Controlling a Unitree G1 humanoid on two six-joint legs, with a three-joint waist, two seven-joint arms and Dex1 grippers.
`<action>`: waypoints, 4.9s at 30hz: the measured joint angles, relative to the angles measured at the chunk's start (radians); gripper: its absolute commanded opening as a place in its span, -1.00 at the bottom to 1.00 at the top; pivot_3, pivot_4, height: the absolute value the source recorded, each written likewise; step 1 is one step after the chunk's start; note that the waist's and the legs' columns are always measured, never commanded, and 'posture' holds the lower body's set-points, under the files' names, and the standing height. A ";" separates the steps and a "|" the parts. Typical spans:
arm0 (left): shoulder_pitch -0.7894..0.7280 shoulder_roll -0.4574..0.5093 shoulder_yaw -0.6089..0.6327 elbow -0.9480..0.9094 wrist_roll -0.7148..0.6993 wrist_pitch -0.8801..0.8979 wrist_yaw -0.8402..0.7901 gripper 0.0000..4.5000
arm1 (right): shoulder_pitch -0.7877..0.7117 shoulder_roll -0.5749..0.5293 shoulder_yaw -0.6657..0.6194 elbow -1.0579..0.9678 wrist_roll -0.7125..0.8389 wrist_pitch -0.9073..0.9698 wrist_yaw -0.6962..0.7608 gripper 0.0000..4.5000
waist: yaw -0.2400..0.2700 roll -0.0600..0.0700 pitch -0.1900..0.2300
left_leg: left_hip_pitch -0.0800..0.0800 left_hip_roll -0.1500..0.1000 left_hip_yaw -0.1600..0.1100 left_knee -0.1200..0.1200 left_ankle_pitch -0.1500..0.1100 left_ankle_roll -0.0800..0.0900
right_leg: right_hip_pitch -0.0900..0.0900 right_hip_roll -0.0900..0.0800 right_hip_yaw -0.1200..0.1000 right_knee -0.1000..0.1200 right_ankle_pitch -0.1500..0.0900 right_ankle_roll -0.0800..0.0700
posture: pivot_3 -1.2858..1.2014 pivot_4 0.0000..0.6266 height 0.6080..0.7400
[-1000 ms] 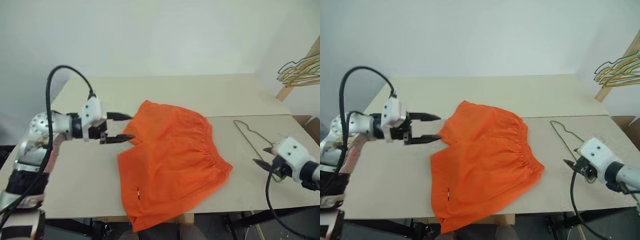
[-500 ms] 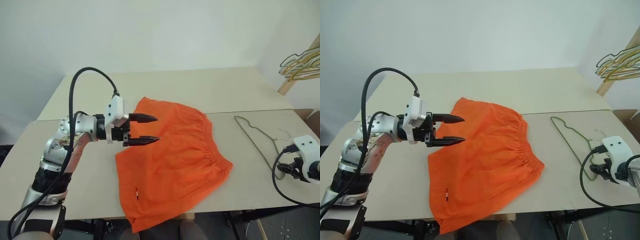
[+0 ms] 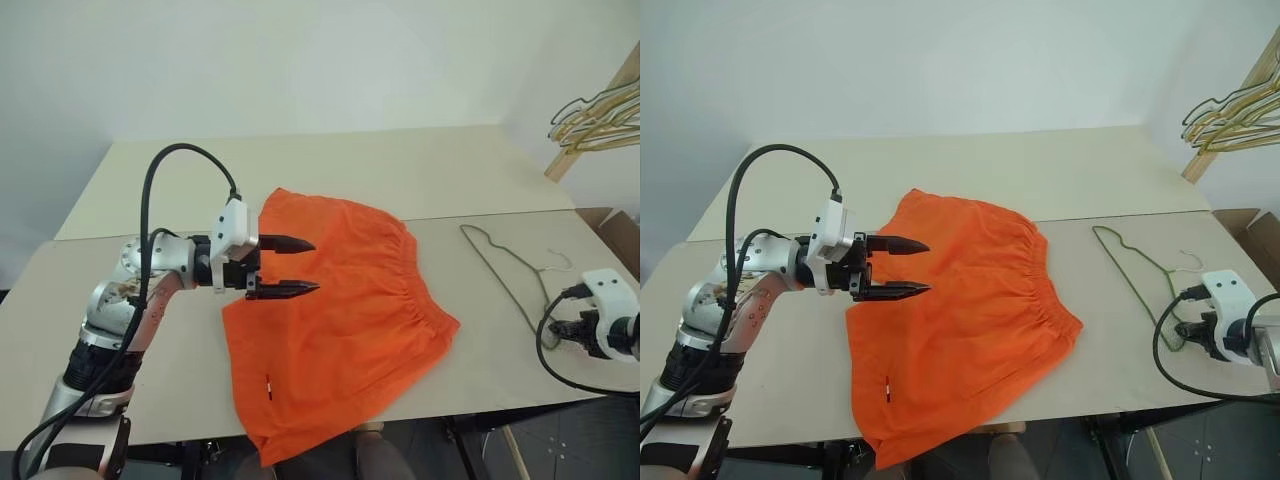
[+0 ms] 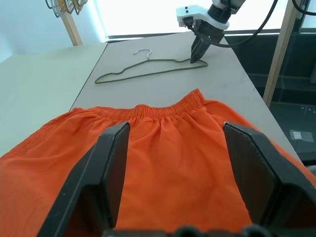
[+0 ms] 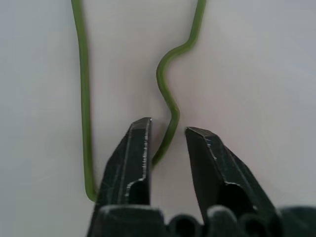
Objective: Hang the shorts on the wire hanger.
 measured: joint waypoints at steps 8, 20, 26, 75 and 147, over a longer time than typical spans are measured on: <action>0.000 0.008 0.001 0.000 0.001 -0.001 -0.006 0.44 | 0.033 0.009 -0.039 -0.049 -0.009 0.037 -0.010 -1.00 | 0.004 -0.001 0.001 | -0.002 0.000 -0.001 0.000 0.000 0.000 | -0.002 0.000 -0.001 0.000 0.000 0.000 | -0.12 -0.65 1.00; -0.097 -0.016 -0.007 0.112 0.026 -0.066 -0.046 0.44 | 0.187 0.139 -0.340 -0.499 0.021 0.172 -0.121 -1.00 | -0.002 0.014 -0.010 | -0.011 -0.001 -0.001 0.001 0.003 -0.005 | -0.012 -0.001 -0.001 0.004 0.000 0.001 | -0.17 -0.86 1.00; -0.188 -0.077 -0.029 0.224 0.058 -0.092 -0.048 0.44 | 0.217 0.178 -0.375 -0.685 -0.058 -0.088 -0.173 -1.00 | -0.030 0.016 -0.028 | -0.011 -0.002 -0.001 0.000 0.004 -0.006 | -0.012 -0.002 -0.001 0.004 0.000 0.001 | -0.19 -0.94 1.00; -0.333 0.003 -0.165 0.379 0.241 0.182 -0.097 -0.99 | -0.189 0.162 0.116 -0.390 -0.486 -1.274 -0.149 -1.00 | -0.074 0.016 -0.062 | -0.003 -0.003 -0.004 0.000 0.006 -0.010 | -0.005 -0.002 0.000 0.005 0.001 0.001 | -0.11 -1.00 1.00; -0.310 0.049 -0.189 0.527 0.394 -0.282 -0.261 0.99 | -0.500 0.058 0.402 -0.409 0.003 -0.130 0.689 -1.00 | -0.027 0.016 -0.065 | -0.012 -0.004 -0.009 0.005 0.006 -0.010 | -0.020 -0.003 -0.001 0.018 0.001 0.001 | -0.07 -1.00 1.00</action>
